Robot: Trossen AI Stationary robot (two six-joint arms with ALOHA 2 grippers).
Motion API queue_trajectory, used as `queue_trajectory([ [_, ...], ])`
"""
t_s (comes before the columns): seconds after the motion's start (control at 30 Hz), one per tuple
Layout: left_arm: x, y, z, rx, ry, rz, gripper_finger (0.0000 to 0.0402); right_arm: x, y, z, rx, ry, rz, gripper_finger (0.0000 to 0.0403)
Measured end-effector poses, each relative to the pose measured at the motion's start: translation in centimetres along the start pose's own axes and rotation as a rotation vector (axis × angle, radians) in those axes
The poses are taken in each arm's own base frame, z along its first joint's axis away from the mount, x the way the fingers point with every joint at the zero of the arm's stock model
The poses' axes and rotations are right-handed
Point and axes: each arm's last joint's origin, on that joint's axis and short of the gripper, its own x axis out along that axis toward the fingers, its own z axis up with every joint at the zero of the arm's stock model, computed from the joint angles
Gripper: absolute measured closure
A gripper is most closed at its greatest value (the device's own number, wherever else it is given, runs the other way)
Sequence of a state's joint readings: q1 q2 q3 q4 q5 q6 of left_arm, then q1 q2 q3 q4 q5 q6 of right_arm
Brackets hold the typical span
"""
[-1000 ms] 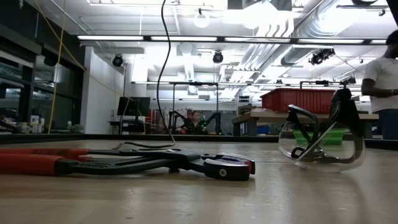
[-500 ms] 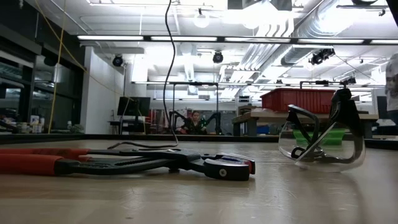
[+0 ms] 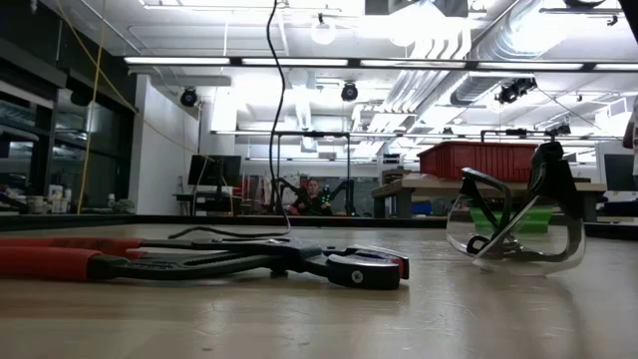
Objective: Coil cords
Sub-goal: Coil the black wire onto the black spool
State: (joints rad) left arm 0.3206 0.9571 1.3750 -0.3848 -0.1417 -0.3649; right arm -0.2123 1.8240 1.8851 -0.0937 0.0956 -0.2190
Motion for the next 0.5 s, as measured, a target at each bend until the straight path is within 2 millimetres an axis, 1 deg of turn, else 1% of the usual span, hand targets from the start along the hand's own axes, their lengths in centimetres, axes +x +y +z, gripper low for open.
queue_trajectory([
  [0.13,0.21,-0.03,0.16,0.029,-0.024,0.009,0.0401,0.00,0.00,0.01,0.039,0.000,0.000,0.0400],
  [0.23,0.39,-0.09,0.23,0.050,-0.037,0.007,0.0401,0.00,0.00,0.01,0.072,0.000,0.001,0.0386],
  [0.33,0.39,-0.13,0.44,0.069,-0.059,0.010,0.0401,0.00,0.02,-0.06,0.113,0.007,0.004,0.0355],
  [0.5,0.33,-0.18,0.62,0.125,-0.075,0.010,0.0401,-0.23,-0.10,0.01,0.167,0.018,0.003,0.0288],
])
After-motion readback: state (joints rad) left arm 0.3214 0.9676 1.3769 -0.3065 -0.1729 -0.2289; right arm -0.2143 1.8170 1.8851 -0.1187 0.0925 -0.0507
